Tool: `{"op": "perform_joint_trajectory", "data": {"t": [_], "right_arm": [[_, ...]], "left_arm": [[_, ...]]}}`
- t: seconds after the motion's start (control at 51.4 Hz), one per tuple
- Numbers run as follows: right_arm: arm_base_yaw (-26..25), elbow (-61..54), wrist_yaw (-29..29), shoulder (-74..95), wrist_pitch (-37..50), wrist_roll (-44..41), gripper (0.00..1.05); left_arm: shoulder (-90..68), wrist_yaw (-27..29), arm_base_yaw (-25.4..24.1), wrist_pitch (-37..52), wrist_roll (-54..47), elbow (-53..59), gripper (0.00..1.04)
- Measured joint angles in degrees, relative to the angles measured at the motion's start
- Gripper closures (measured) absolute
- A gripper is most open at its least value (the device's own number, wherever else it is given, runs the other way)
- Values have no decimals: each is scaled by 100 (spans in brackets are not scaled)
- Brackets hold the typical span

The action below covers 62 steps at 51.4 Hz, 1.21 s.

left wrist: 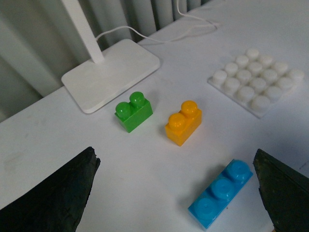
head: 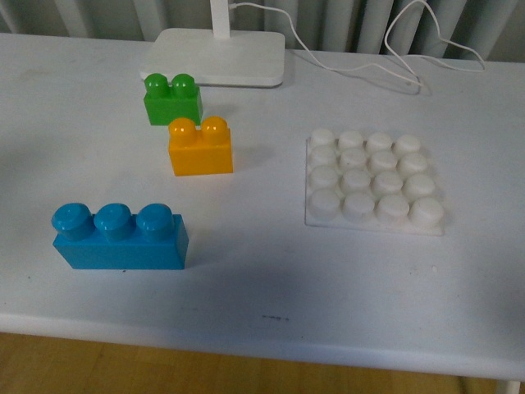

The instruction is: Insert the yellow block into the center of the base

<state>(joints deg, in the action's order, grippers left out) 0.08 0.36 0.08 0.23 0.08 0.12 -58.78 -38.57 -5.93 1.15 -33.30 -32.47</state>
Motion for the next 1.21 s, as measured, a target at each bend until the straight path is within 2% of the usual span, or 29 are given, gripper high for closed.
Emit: {"op": "perform_joint_trajectory", "data": {"t": [0.194, 0.331, 0.467, 0.7, 0.875, 1.206], "right_arm": [[0, 0, -2, 2, 0, -2, 9], [0, 0, 0, 0, 0, 0, 9], [0, 0, -2, 0, 0, -2, 9], [0, 0, -2, 0, -2, -2, 9], [0, 0, 0, 2, -2, 0, 9], [0, 0, 0, 2, -2, -2, 9]], "left_arm": [[-1408, -11, 385, -1637, -1617, -1543, 6], [-2328, 466, 791, -2929, -3010, -2605, 6], [-3178, 994, 1165, -3644, -4026, -3532, 6], [-4140, 1744, 1554, -3869, -4780, -4426, 6], [-4723, 1683, 1810, -3797, -4719, -4916, 6], [-5292, 1926, 2096, -3742, -4706, -5191, 6]]}}
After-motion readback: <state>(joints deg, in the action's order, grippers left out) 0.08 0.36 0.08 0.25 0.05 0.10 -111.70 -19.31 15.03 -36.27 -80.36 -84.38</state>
